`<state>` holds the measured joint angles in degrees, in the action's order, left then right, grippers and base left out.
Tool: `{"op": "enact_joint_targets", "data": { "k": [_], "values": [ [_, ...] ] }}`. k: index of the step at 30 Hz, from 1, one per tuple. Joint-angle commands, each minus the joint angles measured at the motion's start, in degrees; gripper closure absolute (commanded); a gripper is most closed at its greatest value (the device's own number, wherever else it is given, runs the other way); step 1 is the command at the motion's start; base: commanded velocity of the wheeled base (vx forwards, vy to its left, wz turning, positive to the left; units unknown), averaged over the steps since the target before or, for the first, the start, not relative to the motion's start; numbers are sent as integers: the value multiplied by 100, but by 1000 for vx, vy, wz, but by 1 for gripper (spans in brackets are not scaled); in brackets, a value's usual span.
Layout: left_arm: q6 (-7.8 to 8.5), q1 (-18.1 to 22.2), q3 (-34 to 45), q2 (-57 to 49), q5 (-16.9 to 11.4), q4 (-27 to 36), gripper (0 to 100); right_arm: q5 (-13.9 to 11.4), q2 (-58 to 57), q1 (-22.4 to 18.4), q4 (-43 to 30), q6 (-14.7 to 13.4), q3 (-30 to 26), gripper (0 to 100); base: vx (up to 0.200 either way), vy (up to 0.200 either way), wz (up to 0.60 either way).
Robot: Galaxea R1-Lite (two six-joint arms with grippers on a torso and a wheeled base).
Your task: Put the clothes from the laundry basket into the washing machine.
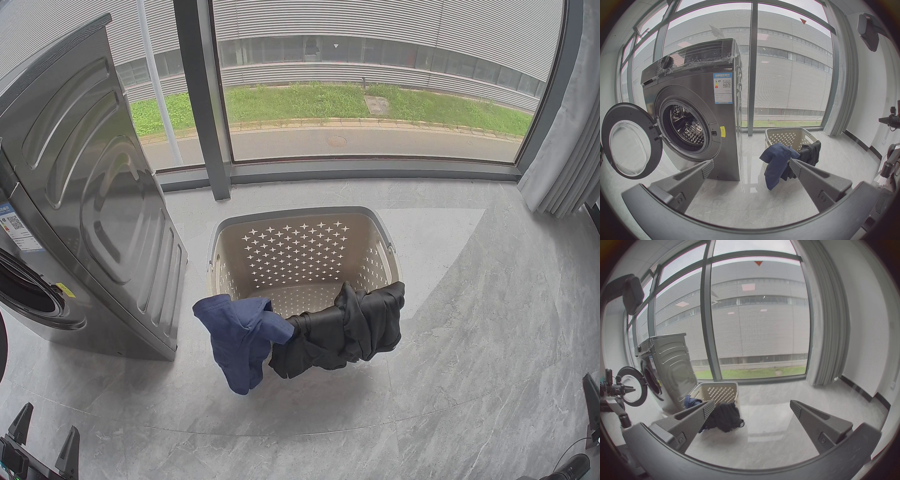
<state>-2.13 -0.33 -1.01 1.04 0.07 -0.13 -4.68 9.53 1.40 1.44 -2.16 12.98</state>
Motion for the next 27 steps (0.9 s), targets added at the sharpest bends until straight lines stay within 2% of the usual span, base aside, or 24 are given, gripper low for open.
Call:
{"op": "enact_joint_targets", "data": {
  "k": [1, 3, 4, 6, 7, 8, 9, 12, 15, 18, 19, 21, 22, 23, 24, 27],
  "values": [
    [-6, -2, 101, -104, 1, -4, 0, -824, 2430, 449, 32, -276, 11, 0, 0, 0, 0],
    [-6, -2, 101, -104, 1, -4, 0, -815, 2729, 484, 102, -259, 20, 0, 0, 0, 0],
    [-6, -2, 101, -104, 1, -4, 0, -806, 3353, 484, 366, -250, 29, 0, 0, 0, 0],
    [-6, -2, 101, -104, 1, -4, 0, -798, 3582, 484, 507, -250, 20, 0, 0, 0, 0],
    [-6, -2, 101, -104, 1, -4, 0, -789, 4136, 484, 937, -303, 2, 0, 0, 0, 0],
    [-6, -2, 101, -104, 1, -4, 0, -789, 4136, 484, 937, -303, 2, 0, 0, 0, 0],
    [2, -2, 101, -104, 1, -4, 0, -771, 4760, 484, 1412, -338, 2, 0, 0, 0, 0],
    [-6, -2, 101, -104, 1, -4, 0, -736, 5507, 510, 2009, -347, 2, 0, 0, 0, 0],
    [-6, -2, 101, -104, 1, -4, 0, -674, 6087, 686, 2440, -364, 2, 0, 0, 0, 0],
    [-6, -2, 101, -104, 1, -4, 0, -499, 6447, 888, 2713, -496, 46, 0, 0, 0, 0],
    [-6, -2, 101, -104, 1, -4, 0, -323, 6763, 1169, 2924, -769, 117, 0, 0, 0, 0],
    [-6, -2, 101, -104, 1, -4, 0, -112, 7036, 1477, 3117, -1103, 222, 0, 0, 0, 0],
    [-6, -2, 101, -104, 1, -4, 0, -77, 7080, 1521, 3134, -1147, 240, 0, 0, 0, 0],
    [-6, -2, 101, -104, 1, -4, 0, 117, 7264, 1767, 3205, -1384, 354, 0, 0, 0, 0],
    [-6, -2, 101, -104, 1, -4, 0, 213, 7370, 1881, 3222, -1507, 416, 0, 0, 0, 0],
    [-6, -2, 101, -104, 1, -4, 0, 292, 7572, 2057, 3231, -1621, 609, 0, 0, 0, 0]
  ]
}}
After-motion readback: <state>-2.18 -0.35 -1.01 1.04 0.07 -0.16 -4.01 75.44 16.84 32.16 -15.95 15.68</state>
